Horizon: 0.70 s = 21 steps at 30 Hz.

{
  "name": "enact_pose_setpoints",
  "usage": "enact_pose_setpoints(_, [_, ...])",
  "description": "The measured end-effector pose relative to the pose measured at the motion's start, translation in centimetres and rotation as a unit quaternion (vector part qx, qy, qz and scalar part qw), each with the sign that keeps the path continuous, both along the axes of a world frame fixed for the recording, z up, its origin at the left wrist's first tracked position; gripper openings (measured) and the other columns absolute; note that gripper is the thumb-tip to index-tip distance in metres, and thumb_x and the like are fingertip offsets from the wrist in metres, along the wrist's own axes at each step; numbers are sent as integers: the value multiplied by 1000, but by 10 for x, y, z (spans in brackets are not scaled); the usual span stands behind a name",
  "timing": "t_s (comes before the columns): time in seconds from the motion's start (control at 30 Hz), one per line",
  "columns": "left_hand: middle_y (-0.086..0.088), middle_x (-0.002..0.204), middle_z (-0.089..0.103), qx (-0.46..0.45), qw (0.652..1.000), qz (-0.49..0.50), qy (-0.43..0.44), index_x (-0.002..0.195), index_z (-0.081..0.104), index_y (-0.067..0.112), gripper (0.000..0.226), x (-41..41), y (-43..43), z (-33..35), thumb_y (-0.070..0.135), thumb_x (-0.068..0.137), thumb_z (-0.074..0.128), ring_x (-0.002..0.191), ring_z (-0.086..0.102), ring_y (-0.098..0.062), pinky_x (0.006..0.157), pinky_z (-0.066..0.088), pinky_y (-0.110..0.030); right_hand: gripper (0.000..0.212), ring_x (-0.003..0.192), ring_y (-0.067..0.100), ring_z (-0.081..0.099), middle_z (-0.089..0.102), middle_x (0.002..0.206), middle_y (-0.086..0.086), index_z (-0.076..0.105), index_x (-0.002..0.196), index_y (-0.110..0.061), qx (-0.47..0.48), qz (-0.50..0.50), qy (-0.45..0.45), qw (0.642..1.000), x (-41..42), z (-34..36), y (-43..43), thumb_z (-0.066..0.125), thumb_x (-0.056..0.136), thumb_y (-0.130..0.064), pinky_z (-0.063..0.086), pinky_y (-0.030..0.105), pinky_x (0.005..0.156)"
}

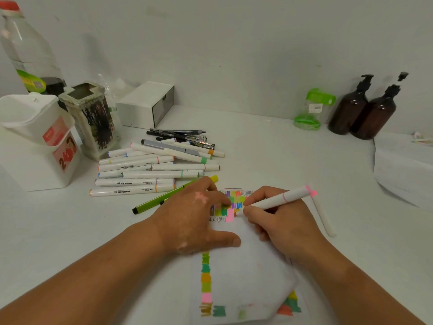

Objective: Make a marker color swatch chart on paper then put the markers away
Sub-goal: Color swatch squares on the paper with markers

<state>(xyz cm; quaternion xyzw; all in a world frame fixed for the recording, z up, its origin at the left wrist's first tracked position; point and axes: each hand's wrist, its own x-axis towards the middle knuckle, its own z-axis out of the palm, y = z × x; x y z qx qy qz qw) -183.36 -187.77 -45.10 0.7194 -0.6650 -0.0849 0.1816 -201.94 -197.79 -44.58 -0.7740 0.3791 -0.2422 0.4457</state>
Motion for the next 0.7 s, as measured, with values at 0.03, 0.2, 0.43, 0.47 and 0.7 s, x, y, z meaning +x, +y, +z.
enact_pose_setpoints(0.03, [20,114,41,-1,1000,1,1,133,54,44,85,0,0,0,88,61,62,97,51,-1,80,45,-20,11,49,9,60,68,59,-1,72,79,-31,-5,1,8,1000,0,0,0,76,82,-21,50,23,47])
enact_pose_setpoints(0.2, [21,114,42,-1,1000,4,2,132,54,45,86,1,-1,-1,89,59,62,97,51,-1,82,48,-22,13,47,10,60,67,57,-1,71,76,-30,-2,-1,9,1000,0,2,-1,75,83,-19,48,21,47])
enact_pose_setpoints(0.43, [21,113,42,3,1000,4,2,131,55,45,86,1,-2,-1,90,58,61,97,51,0,83,49,-23,12,46,10,61,67,57,-1,70,76,-29,-3,-4,11,1000,-1,2,-2,74,82,-19,49,22,46])
enact_pose_setpoints(0.47, [21,113,42,4,1000,5,2,131,55,45,86,0,-2,-1,90,58,61,97,51,0,84,49,-23,11,47,9,60,67,57,-2,70,76,-29,-5,-2,14,1000,-1,2,-2,74,81,-20,49,23,46])
enact_pose_setpoints(0.7, [21,114,42,11,1000,9,-1,132,54,45,87,0,-2,0,90,58,61,98,51,-1,84,51,-25,11,48,7,61,68,59,-4,69,74,-31,-36,-16,33,999,-2,3,-4,74,79,-22,51,27,48])
